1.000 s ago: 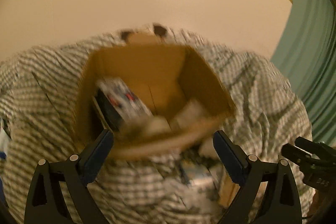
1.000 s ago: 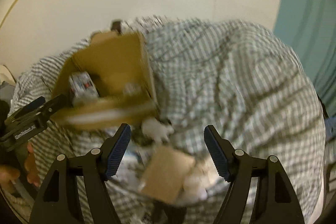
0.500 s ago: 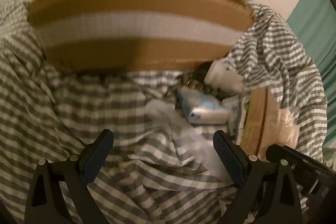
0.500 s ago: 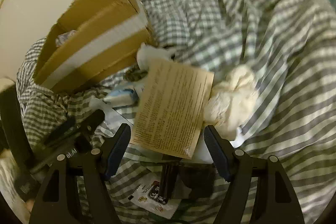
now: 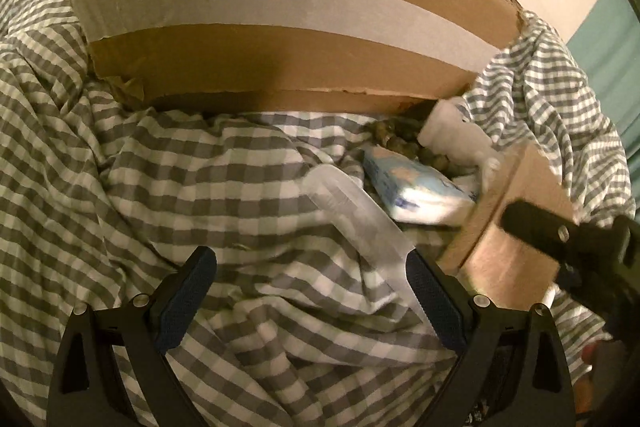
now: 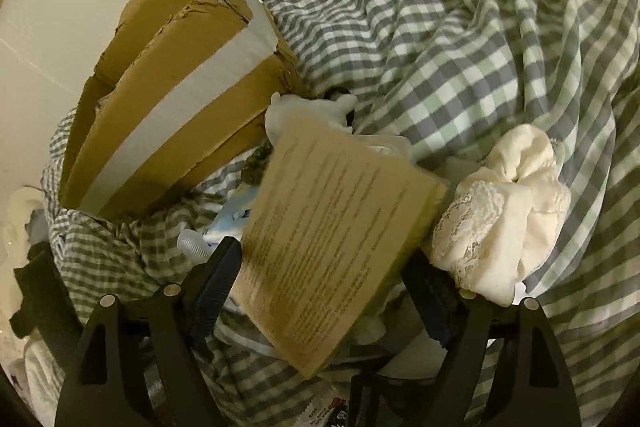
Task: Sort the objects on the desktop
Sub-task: 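Grasp the yellow-green medicine box with the right tool while the left tool grasps the white comb, then carry the comb and medicine box into the cardboard box and release both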
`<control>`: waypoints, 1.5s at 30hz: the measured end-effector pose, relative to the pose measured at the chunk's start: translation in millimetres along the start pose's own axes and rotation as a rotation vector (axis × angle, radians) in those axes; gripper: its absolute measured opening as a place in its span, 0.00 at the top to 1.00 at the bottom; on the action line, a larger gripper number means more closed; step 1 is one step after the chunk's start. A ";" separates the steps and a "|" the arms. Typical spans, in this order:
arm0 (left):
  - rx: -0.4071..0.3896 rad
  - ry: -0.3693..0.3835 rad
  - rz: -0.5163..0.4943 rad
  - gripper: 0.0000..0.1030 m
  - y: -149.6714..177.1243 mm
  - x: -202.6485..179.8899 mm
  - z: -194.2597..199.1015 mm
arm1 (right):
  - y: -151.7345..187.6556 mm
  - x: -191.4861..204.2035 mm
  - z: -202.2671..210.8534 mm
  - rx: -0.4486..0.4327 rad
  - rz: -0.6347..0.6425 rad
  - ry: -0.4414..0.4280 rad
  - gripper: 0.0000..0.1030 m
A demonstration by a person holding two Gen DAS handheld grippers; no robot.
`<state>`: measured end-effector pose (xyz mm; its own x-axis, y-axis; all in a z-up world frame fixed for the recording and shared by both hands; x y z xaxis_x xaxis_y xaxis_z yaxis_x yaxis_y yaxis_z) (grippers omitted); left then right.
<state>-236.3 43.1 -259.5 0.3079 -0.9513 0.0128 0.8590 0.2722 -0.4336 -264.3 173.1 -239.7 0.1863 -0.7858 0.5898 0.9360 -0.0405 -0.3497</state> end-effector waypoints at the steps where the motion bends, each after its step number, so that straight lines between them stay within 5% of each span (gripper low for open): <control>1: -0.001 0.003 -0.009 0.05 1.7 -2.0 1.6 | -0.5 -0.4 -1.6 -0.006 0.005 -0.002 0.22; 2: -0.003 0.005 -0.019 0.05 3.1 -4.6 3.4 | -1.3 -1.2 -1.4 -0.013 0.015 0.002 0.23; 7: 0.003 0.030 -0.049 0.08 5.6 -14.3 6.0 | -10.5 10.9 26.4 -0.091 0.152 0.032 0.57; 12: 0.020 0.043 -0.052 0.27 5.9 -17.4 2.9 | -5.3 17.8 38.4 -0.108 0.139 -0.082 0.66; 16: 0.028 0.053 -0.060 0.33 8.8 -20.7 0.1 | 2.1 29.0 26.0 -0.063 0.095 -0.219 0.69; 20: 0.026 0.057 -0.059 0.33 8.9 -21.7 -0.1 | 9.9 25.5 -4.5 0.003 0.087 -0.185 0.72; 29: 0.022 0.085 -0.054 0.45 12.0 -30.8 10.7 | -20.1 19.1 58.6 -0.200 0.140 -0.110 0.72; 32: 0.011 0.115 -0.060 0.64 14.6 -43.5 19.3 | -18.7 10.9 55.0 -0.181 0.116 -0.099 0.72; 36: 0.048 0.095 -0.115 0.69 19.1 -58.7 10.2 | -17.6 15.4 55.0 -0.170 0.129 -0.101 0.72; 39: 0.032 0.135 -0.039 0.87 12.8 -52.7 12.1 | -16.6 13.2 59.3 -0.168 0.149 -0.095 0.72; 45: -0.065 0.169 -0.025 0.97 -0.3 -41.8 45.5 | -16.7 10.9 60.3 -0.164 0.152 -0.083 0.72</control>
Point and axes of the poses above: each gripper's, at about its wrist camera, not at the fingertips, and z roughly against the way its jaws point, x to its left, y to its underside, the point moved 10 cm from there along -z, roughly the way its jaws point, and after that the axes turned 15 degrees about -y, right-handed, at the moved point
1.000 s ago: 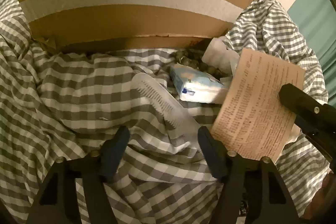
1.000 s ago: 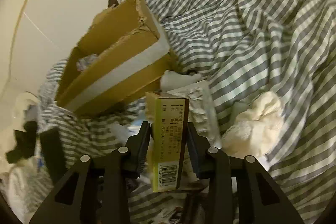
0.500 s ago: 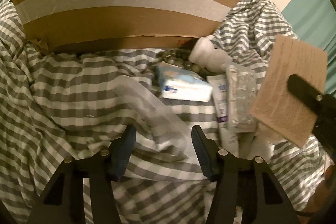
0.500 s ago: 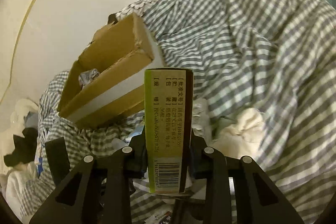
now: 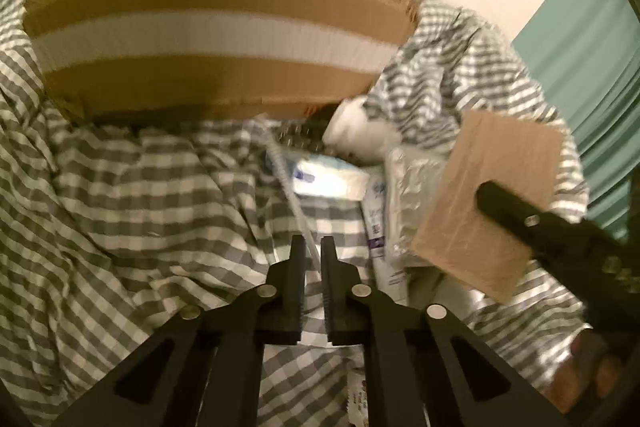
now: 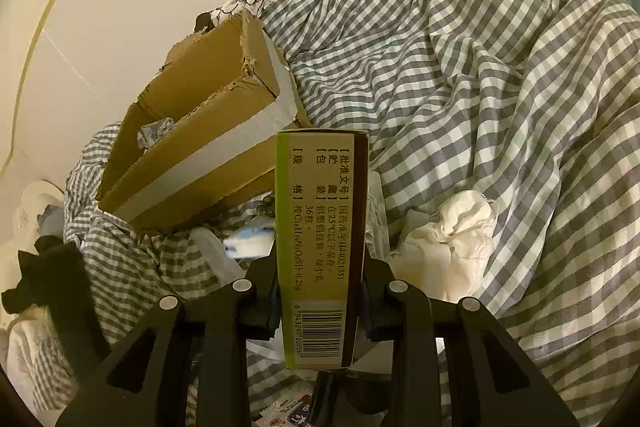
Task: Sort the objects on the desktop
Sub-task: 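Carry the comb and medicine box into the cardboard box and release both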
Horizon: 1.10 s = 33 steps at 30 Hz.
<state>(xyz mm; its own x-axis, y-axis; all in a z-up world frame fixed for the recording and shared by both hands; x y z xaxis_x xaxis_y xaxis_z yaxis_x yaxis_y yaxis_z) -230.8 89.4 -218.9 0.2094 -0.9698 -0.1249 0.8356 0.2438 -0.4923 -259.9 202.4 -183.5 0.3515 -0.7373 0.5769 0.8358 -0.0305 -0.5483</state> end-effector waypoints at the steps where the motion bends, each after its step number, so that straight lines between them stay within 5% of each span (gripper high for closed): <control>1: -0.016 0.006 -0.002 0.98 -1.8 -0.4 5.7 | -0.8 0.9 0.9 -0.002 0.003 0.000 0.72; 11: -0.115 0.053 -0.024 0.98 -27.1 1.3 51.7 | -9.4 25.1 19.9 -0.036 0.053 -0.005 0.72; 21: -0.332 0.058 -0.002 0.98 -122.1 29.2 124.8 | -58.1 104.3 45.3 -0.108 0.203 -0.070 0.72; 27: -0.438 -0.015 -0.022 0.98 -189.5 56.0 132.5 | -113.9 157.0 21.5 -0.116 0.259 -0.144 0.72; 33: -0.411 -0.082 -0.038 0.98 -233.8 74.8 86.0 | -150.9 162.9 -56.6 -0.020 0.278 -0.103 0.72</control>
Point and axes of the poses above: each gripper's, at about its wrist camera, not at the fingertips, and z roughly against the way its jaws point, x to its left, y to its underside, the point moved 10 cm from there along -z, roughly the way its jaws point, and after that the axes turned 15 degrees about -y, right-handed, at the moved point
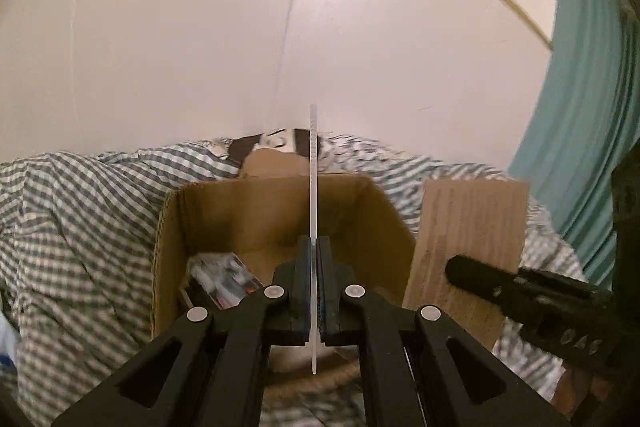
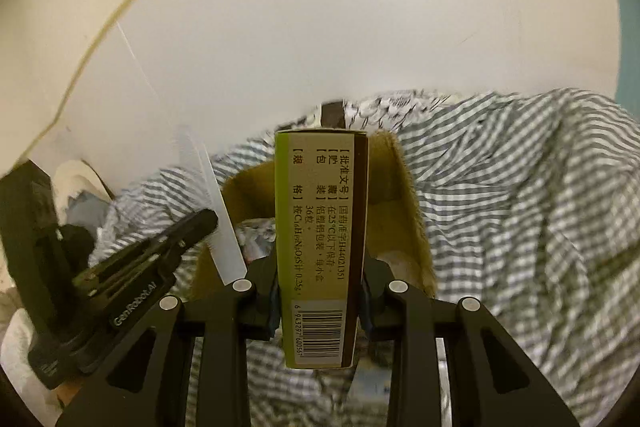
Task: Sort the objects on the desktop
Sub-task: 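Carry the comb and medicine box into the cardboard box and release both, then grasp the blue tissue pack with the left tool while the right tool grasps the cream cloth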
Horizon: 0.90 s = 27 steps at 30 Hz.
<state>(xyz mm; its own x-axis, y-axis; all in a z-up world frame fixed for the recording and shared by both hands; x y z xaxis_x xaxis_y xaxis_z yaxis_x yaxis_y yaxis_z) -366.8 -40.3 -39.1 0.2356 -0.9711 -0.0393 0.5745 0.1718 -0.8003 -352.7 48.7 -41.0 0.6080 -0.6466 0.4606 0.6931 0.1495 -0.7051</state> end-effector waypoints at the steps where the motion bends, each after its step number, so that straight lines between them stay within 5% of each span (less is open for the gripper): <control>1: 0.014 -0.003 0.001 0.98 -0.2 1.5 -11.2 | -0.2 -7.6 -19.7 0.033 -0.007 0.009 0.72; 8: 0.160 0.002 -0.015 0.97 17.0 -0.4 -84.3 | 7.0 -38.4 -68.0 0.107 -0.028 0.059 0.65; 10: 0.175 -0.023 -0.032 0.88 24.2 -2.9 -87.0 | 0.2 -42.4 -55.6 0.065 -0.036 0.059 0.43; 11: 0.179 -0.038 -0.040 0.66 26.4 -2.0 -88.6 | -3.4 -42.6 -47.6 0.047 -0.040 0.060 0.39; 12: 0.184 -0.058 -0.049 0.31 28.7 -1.4 -87.1 | -6.5 -42.9 -33.6 0.023 -0.040 0.061 0.38; 14: 0.176 -0.095 -0.045 0.15 30.4 3.0 -78.8 | -12.2 -44.0 -12.6 -0.001 -0.031 0.077 0.38; 21: 0.131 -0.068 -0.023 0.11 33.4 2.3 -8.6 | 5.6 -47.4 106.1 -0.032 0.013 0.230 0.38; 27: 0.108 -0.042 -0.064 0.05 58.7 -21.8 41.3 | 46.1 -63.1 163.6 0.008 -0.050 0.330 0.38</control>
Point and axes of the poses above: each gripper's, at about its wrist camera, not at the fingertips, and z roughly against the way its jaws point, x to its left, y to its underside, the point moved 10 cm from there along -z, roughly the way its jaws point, and after that the axes turned 15 degrees about -y, right-handed, at the moved point
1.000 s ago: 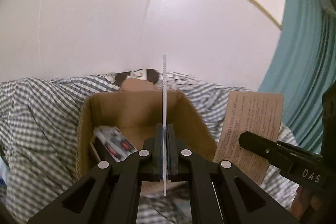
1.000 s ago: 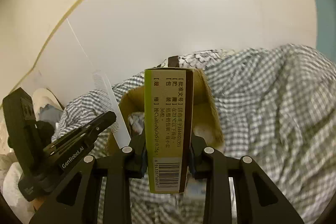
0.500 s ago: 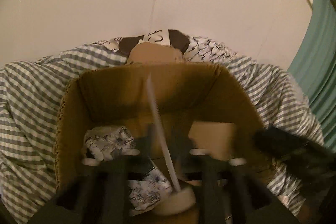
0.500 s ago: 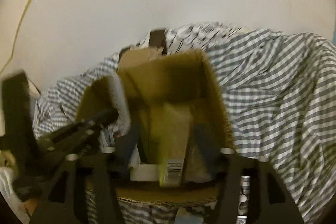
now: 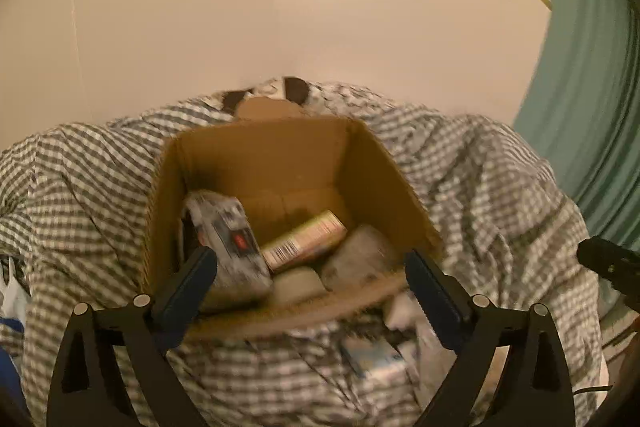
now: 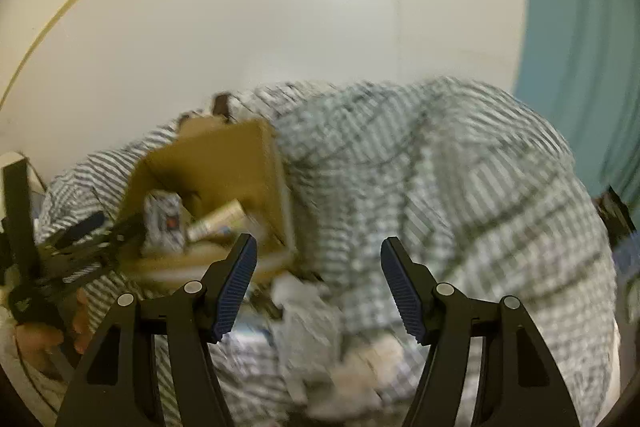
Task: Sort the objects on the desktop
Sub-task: 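Grasp the blue tissue pack with the left tool while the right tool grasps the cream cloth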
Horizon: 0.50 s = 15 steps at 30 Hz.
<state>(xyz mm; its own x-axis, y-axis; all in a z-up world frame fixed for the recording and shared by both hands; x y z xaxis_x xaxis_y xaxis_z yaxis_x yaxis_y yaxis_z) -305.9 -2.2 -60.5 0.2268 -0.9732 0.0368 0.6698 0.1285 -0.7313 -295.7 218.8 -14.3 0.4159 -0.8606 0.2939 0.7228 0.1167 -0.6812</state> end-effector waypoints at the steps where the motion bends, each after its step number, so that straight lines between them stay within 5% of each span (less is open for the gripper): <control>1: 0.011 0.014 -0.004 0.05 6.8 -5.6 2.8 | 10.4 -6.9 3.4 0.014 -0.015 0.013 0.38; 15: 0.220 0.028 -0.042 0.05 131.4 -68.0 -39.4 | 124.7 -53.7 -58.4 0.166 -0.116 0.061 0.38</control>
<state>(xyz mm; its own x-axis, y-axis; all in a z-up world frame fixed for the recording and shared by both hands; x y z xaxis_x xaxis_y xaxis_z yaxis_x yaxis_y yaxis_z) -261.1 73.3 -186.0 0.1776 -0.9832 0.0430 0.8173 0.1231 -0.5629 -260.2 250.6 -154.2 0.2939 -0.9007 0.3199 0.8470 0.0903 -0.5239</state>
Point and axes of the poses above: each gripper's, at about its wrist camera, not at the fingertips, and z roughly against the way its jaws point, x to its left, y to its underside, the point moved 10 cm from there along -z, roughly the way its jaws point, and after that the axes turned 15 degrees about -y, right-handed, at the moved point
